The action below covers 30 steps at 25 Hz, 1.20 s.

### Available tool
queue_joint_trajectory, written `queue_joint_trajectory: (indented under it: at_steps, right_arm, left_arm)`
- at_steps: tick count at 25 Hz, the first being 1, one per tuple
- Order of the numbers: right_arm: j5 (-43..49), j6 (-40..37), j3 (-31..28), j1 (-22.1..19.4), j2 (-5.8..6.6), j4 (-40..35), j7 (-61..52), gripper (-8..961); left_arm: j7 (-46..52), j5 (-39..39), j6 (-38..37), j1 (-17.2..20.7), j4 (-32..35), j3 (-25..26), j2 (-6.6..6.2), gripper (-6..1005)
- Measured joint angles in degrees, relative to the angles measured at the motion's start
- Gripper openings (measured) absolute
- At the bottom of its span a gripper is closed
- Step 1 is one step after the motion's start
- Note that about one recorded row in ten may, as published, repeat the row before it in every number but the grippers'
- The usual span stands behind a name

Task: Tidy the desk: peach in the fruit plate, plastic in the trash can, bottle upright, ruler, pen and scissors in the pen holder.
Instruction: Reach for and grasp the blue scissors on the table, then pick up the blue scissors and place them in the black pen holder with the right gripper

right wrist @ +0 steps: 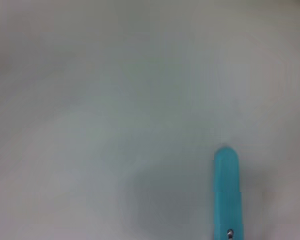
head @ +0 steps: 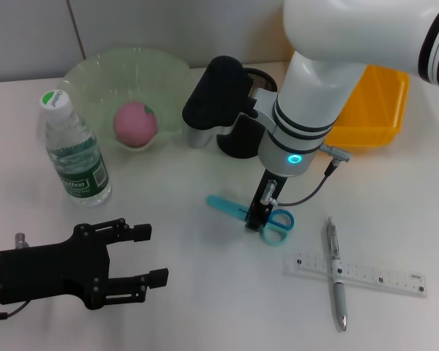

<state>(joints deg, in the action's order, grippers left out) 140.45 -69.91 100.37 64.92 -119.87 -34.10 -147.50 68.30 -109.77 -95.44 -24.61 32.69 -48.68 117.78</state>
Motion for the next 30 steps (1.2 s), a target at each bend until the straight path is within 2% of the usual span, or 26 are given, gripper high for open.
queue_joint_trajectory:
  at_steps: [3, 8, 14, 19, 24, 25, 26, 30]
  right_arm:
    - [0.00, 0.04, 0.00, -0.01, 0.00, 0.00, 0.03, 346]
    - [0.00, 0.05, 0.00, -0.01, 0.00, 0.00, 0.10, 245]
    - [-0.08, 0.03, -0.37, 0.01, 0.02, -0.29, 0.11, 246]
    - [0.01, -1.27, -3.25, -0.89, 0.50, -3.61, 0.09, 246]
    - [2.65, -4.76, -7.65, -3.84, 0.75, -10.94, 0.11, 252]
    - [4.30, -6.36, -9.16, -5.44, 0.72, -14.60, 0.11, 253]
    - [4.30, -6.36, -9.16, -5.44, 0.72, -14.60, 0.11, 254]
    - [6.86, -10.44, -10.21, -9.64, 0.72, -25.55, 0.18, 259]
  left_arm:
    - [0.00, 0.00, -0.01, 0.00, 0.00, 0.00, -0.01, 800]
    - [0.00, 0.00, 0.02, 0.00, 0.00, -0.01, -0.01, 800]
    - [0.00, -0.01, 0.07, -0.07, 0.00, 0.00, -0.01, 800]
    - [0.00, 0.00, 0.08, -0.09, 0.00, 0.10, -0.07, 800]
    - [0.00, 0.00, 0.05, -0.09, 0.00, 0.29, -0.16, 800]
    - [0.00, 0.00, 0.04, -0.09, 0.00, 0.40, -0.18, 800]
    - [-0.01, 0.00, 0.00, -0.09, 0.00, 0.49, -0.18, 800]
    - [-0.03, 0.00, -0.14, -0.08, 0.00, 0.69, -0.19, 800]
